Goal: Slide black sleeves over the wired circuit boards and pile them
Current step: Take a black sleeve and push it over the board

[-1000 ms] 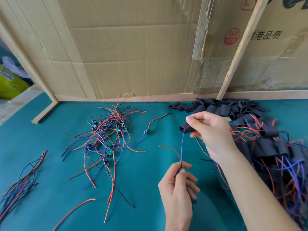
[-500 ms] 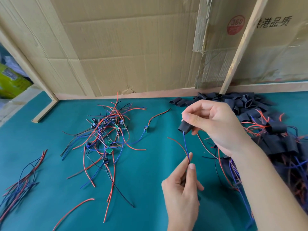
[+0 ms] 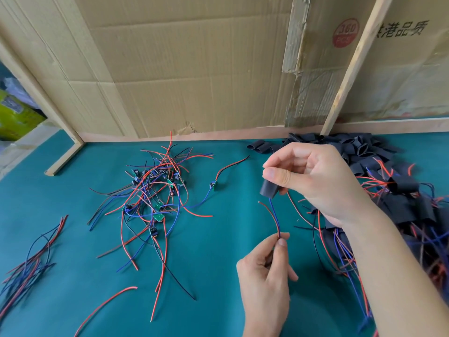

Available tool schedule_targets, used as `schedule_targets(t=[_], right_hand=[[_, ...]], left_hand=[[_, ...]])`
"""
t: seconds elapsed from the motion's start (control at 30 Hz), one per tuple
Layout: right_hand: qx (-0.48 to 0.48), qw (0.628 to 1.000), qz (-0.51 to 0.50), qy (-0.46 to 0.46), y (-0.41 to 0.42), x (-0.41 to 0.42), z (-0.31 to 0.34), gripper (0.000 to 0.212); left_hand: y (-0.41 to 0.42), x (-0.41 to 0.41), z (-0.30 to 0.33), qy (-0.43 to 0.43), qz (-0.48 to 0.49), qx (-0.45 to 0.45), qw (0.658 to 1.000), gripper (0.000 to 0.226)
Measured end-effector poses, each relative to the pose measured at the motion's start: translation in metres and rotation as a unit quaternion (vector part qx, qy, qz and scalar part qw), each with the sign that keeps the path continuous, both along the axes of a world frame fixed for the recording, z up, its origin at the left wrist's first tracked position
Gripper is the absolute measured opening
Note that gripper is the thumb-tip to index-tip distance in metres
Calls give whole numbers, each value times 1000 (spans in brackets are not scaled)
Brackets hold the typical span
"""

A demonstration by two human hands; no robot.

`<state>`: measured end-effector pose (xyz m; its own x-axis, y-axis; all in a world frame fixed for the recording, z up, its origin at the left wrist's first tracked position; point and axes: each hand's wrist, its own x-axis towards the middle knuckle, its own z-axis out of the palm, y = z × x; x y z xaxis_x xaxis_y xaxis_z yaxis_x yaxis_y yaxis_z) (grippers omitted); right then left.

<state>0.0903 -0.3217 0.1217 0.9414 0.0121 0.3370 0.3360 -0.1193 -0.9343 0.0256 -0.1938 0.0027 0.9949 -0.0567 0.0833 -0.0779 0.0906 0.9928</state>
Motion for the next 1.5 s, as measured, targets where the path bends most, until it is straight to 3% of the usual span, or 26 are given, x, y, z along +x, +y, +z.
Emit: schedule_targets(t=[0.5, 0.6, 0.77, 0.87, 1.0, 1.07, 1.2, 1.27, 1.5], right_hand=[[-17, 1000, 13, 4, 2, -4, 5, 18], [-61, 998, 1, 6, 2, -4, 6, 14], [-220, 974, -44, -16, -1, -4, 5, 17], [-240, 969, -51, 7, -2, -3, 2, 25], [-165, 981, -42, 95, -2, -3, -12, 60], [-106, 985, -38, 133, 0, -8, -23, 68], [-1, 985, -40, 166, 4, -22, -46, 62], [26, 987, -60, 148, 2, -28, -53, 57], [95, 977, -184, 54, -1, -30, -62, 41]], left_hand=[[-3, 0, 0, 4, -2, 34, 999, 25], [-2, 0, 0, 3, -6, 40, 999, 26], [-3, 0, 0, -4, 8, 35, 999, 27], [-4, 1, -2, 1, 34, 11, 999, 29], [-5, 4, -5, 4, 55, -6, 998, 26], [-5, 3, -4, 1, 56, -10, 998, 23], [-3, 2, -3, -8, 44, -1, 999, 17], [-2, 1, -1, 4, 31, -19, 999, 13], [2, 1, 4, 38, 9, -71, 997, 28]])
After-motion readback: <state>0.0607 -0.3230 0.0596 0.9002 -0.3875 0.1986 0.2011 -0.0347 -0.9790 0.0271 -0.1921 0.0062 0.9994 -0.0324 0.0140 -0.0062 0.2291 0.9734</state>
